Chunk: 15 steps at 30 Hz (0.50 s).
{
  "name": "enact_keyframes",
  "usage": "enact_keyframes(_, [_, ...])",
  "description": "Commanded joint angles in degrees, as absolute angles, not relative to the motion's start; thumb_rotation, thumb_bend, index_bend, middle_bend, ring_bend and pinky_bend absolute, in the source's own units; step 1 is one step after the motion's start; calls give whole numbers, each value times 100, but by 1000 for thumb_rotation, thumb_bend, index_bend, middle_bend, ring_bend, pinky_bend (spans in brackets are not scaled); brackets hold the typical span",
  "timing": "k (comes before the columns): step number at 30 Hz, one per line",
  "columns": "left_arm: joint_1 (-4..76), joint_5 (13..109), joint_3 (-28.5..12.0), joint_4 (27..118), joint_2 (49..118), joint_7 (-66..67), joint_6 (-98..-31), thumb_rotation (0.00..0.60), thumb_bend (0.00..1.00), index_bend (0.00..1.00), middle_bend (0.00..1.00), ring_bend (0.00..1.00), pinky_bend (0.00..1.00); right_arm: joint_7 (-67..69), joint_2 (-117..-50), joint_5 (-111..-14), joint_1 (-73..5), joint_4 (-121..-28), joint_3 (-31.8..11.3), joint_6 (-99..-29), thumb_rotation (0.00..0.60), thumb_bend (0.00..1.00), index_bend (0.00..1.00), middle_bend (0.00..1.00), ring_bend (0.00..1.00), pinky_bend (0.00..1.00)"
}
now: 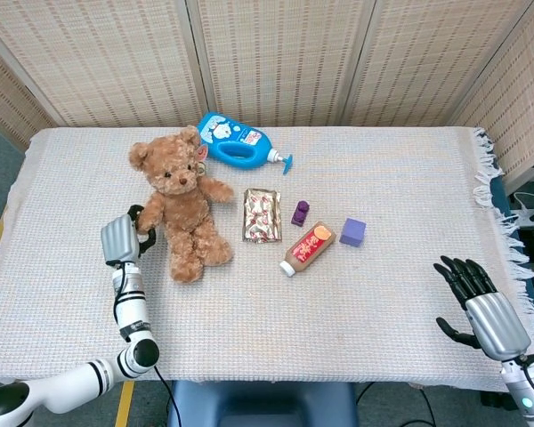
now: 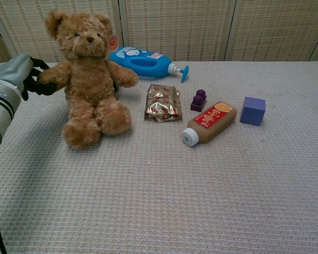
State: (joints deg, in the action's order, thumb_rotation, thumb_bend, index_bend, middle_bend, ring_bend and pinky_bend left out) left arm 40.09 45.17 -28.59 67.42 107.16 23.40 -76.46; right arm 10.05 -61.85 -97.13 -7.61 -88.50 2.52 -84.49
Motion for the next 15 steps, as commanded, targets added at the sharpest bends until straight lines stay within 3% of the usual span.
enact_keyframes(1, [4008, 4790, -2788, 6518, 10813, 2077, -7737, 600, 482, 392, 536, 511, 718, 1008, -6184, -9714, -760, -8847, 253, -8450, 600, 170, 0, 0, 0, 0])
enact_keyframes(8, [3958, 4308, -2808, 6840, 10654, 2618, -7407, 600, 482, 418, 560, 513, 719, 1004, -6178, -9712, -761, -8855, 258, -8440, 600, 170, 0, 0, 0, 0])
enact_keyframes(15, [3964, 4701, -2787, 6782, 10680, 2303, -7637, 600, 483, 417, 558, 513, 719, 997, -6181, -9701, -764, -8855, 254, -8430, 600, 171, 0, 0, 0, 0])
